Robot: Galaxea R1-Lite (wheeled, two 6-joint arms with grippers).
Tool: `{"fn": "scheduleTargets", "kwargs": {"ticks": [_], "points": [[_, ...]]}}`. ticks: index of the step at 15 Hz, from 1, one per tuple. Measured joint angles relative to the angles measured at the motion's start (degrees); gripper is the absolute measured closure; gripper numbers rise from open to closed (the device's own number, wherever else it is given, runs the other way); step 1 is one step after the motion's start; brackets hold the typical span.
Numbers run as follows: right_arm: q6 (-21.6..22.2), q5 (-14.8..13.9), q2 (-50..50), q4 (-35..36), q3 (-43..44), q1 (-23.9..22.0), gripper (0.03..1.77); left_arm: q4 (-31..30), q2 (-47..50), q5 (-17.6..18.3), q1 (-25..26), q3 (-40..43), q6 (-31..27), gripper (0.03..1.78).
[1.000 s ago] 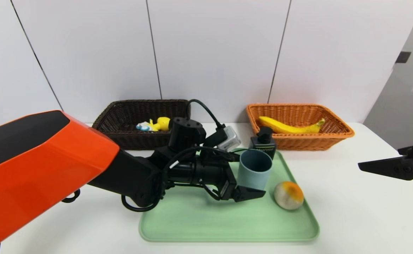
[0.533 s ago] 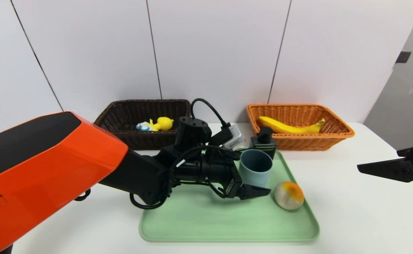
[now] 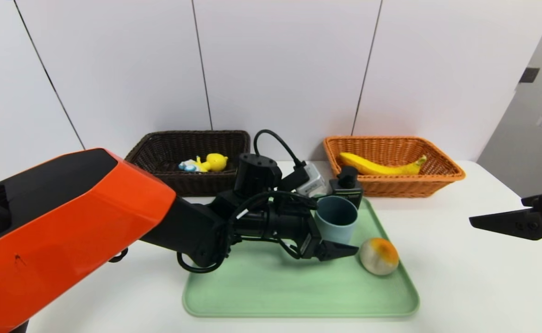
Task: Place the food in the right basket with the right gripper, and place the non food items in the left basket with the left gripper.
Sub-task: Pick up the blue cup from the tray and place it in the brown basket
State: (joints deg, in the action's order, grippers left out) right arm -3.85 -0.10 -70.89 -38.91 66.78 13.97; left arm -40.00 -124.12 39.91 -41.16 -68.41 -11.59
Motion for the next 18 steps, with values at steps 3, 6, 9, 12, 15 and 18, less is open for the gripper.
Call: {"fn": "scheduleTargets", "kwargs": {"ticks": [3,6,9,12,15,18], "points": [[0.0,0.0,0.0,0.0,0.0,0.0,0.11,0.0,-0.3,0.0,-0.1,-0.2,0.1,0.39],[0.0,0.0,0.0,-0.1,0.0,0.0,0.11,0.0,-0.5,0.0,-0.2,-0.4,0.7,0.67],[0.0,0.1,0.0,-0.1,-0.1,0.0,0.11,0.0,-0.5,0.0,-0.2,-0.4,0.7,0.69],[0.0,0.1,0.0,0.0,-0.4,0.0,0.11,-0.5,0.3,-0.1,-0.1,0.3,0.7,0.69],[0.0,0.0,0.5,0.0,-0.4,-0.1,0.11,-0.6,3.6,-0.4,0.5,1.8,0.7,0.69],[0.0,0.0,0.7,0.0,-0.4,-0.3,0.11,-0.2,8.8,-3.4,3.2,2.5,2.5,0.69]]}}
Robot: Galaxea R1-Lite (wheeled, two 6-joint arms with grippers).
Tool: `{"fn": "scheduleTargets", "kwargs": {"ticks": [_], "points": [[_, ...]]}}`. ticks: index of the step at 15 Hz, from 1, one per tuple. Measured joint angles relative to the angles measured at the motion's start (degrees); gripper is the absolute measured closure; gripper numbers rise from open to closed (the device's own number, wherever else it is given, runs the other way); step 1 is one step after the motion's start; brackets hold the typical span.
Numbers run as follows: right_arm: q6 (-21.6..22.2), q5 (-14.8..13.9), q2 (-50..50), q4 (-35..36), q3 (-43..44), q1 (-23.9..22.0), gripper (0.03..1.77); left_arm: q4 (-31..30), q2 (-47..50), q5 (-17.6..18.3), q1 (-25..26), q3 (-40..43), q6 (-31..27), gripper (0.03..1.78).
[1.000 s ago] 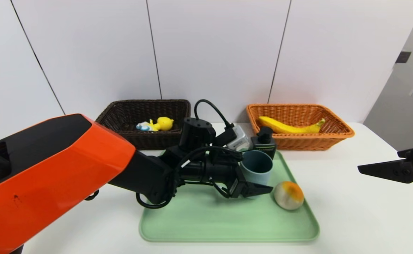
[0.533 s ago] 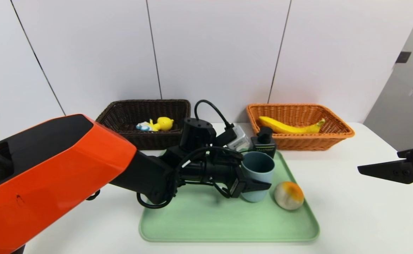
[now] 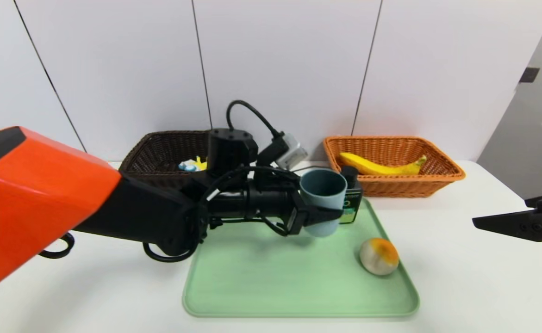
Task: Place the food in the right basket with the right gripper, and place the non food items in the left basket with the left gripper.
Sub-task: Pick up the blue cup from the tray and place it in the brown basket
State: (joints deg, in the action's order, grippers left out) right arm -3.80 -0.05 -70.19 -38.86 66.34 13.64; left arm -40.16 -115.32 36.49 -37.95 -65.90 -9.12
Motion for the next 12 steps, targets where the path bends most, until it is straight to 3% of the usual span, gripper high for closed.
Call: {"fn": "scheduleTargets", "kwargs": {"ticks": [2,12], "points": [[0.0,0.1,0.1,0.0,0.0,0.0,0.11,0.9,3.1,-1.8,3.6,-0.3,0.7,0.69],[-0.2,0.3,0.7,0.1,-0.7,0.8,0.11,12.2,9.2,-2.1,22.5,-7.0,1.0,0.7]]}}
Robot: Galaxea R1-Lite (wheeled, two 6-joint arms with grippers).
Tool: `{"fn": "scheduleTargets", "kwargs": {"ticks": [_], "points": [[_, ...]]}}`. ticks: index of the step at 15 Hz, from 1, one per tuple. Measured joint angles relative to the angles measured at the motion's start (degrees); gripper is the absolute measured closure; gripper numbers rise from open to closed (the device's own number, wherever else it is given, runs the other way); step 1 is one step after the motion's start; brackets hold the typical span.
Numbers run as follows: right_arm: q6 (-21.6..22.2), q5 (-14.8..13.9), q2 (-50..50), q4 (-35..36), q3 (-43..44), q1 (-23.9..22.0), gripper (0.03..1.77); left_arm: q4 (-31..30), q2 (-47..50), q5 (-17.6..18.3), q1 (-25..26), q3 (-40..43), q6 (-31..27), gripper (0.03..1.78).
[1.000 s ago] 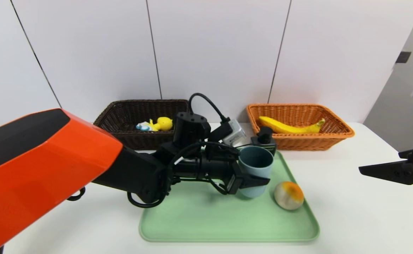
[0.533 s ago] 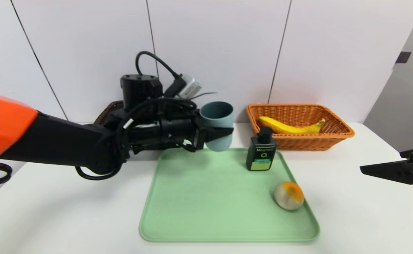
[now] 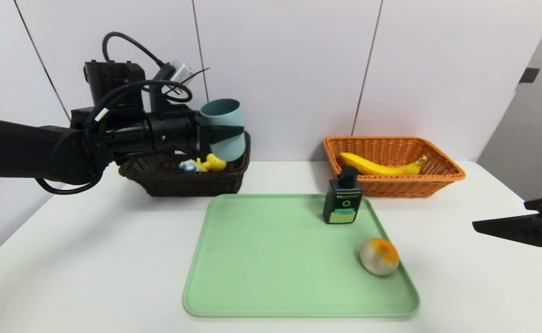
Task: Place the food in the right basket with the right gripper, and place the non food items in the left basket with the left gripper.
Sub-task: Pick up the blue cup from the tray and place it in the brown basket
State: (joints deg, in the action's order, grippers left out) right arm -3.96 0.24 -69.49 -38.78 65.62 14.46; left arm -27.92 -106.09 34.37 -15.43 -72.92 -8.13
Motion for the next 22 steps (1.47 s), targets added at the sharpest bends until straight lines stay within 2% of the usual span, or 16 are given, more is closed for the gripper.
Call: {"fn": "scheduleTargets", "kwargs": {"ticks": [4,10,22], "points": [[0.0,0.0,0.8,0.0,-0.5,0.0,0.11,1.1,-2.6,-0.1,6.7,-2.3,0.0,0.7],[0.0,0.1,1.1,0.1,-1.2,0.1,0.11,1.1,-7.5,0.0,13.9,-3.4,-0.1,0.7],[-0.1,0.0,0.9,0.1,-1.4,0.2,0.11,0.9,-13.0,0.4,19.4,-5.9,-0.1,0.7]]}}
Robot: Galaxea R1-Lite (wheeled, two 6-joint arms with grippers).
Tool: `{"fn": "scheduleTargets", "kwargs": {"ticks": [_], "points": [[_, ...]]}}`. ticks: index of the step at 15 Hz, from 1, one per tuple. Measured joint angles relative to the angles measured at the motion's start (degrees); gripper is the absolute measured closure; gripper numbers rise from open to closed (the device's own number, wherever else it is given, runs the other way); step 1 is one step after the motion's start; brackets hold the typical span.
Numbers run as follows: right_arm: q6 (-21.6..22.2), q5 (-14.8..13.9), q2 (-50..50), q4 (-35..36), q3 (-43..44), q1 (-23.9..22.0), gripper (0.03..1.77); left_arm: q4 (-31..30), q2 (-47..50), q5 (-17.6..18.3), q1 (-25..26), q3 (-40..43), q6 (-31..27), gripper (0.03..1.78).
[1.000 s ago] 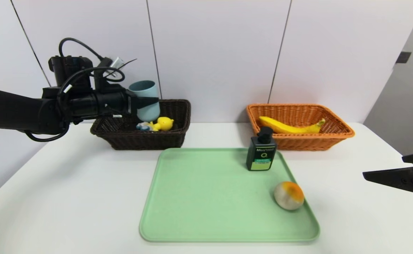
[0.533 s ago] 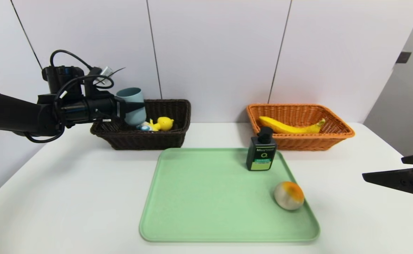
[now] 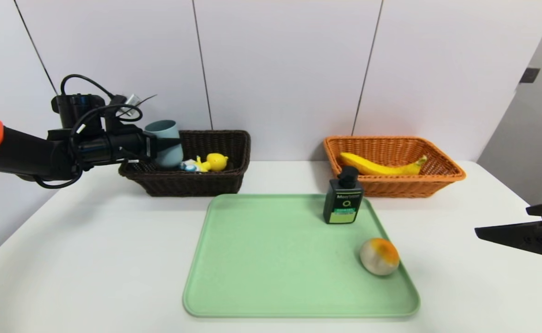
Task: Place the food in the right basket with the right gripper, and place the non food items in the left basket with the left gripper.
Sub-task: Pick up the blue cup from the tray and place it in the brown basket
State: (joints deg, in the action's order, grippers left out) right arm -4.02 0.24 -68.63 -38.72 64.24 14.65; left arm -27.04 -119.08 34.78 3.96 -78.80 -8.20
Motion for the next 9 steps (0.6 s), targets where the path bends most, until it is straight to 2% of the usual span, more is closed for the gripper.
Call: {"fn": "scheduleTargets", "kwargs": {"ticks": [2,5,9], "points": [[0.0,0.0,0.0,0.0,-0.1,0.0,0.11,0.0,-0.5,0.0,0.6,-0.1,0.0,0.7],[0.0,0.0,0.0,0.0,-0.2,0.0,0.11,-0.1,-1.0,0.1,1.0,-0.1,0.0,0.5],[0.0,0.0,0.0,0.0,-0.3,0.0,0.11,-0.1,-0.9,0.1,1.1,0.0,0.0,0.34]]}}
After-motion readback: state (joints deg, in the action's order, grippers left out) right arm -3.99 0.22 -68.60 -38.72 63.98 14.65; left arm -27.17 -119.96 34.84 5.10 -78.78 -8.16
